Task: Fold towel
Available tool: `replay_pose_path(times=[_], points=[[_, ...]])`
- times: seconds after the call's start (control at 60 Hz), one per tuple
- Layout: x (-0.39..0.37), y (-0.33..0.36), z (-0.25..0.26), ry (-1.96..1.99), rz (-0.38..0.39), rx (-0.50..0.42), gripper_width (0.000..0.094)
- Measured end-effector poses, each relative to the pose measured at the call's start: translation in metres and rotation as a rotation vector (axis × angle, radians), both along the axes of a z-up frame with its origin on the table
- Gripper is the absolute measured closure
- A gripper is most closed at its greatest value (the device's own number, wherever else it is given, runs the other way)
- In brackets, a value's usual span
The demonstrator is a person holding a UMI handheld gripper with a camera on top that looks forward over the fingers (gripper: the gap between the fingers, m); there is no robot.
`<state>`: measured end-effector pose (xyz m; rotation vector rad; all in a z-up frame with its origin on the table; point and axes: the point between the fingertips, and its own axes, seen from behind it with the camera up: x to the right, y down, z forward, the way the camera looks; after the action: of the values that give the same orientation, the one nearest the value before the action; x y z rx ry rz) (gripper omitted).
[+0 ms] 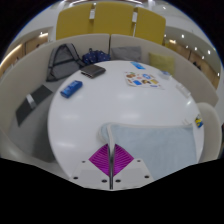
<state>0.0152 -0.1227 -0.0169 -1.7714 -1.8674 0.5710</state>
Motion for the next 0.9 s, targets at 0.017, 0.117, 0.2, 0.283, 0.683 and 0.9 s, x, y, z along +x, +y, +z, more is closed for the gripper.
replay_pose_path(times=[0.017,0.117,0.2,0.283,0.683,0.9], points=[[0.0,-0.008,0.006,-0.004,0.001,-0.028,0.0908],[-0.005,-0.022,0.054,0.034,0.024,-0.133,0.0908],[-0.012,-0.008,0.096,0.072,-0.01,-0.188,0.0909],[-0.013,0.03,0.123,0.093,-0.057,-0.204,0.0904],[0.018,0.232,0.062,0.009,-0.153,-0.028,0.0125],[0.076,0.278,0.137,0.068,-0.175,-0.038,0.0083]])
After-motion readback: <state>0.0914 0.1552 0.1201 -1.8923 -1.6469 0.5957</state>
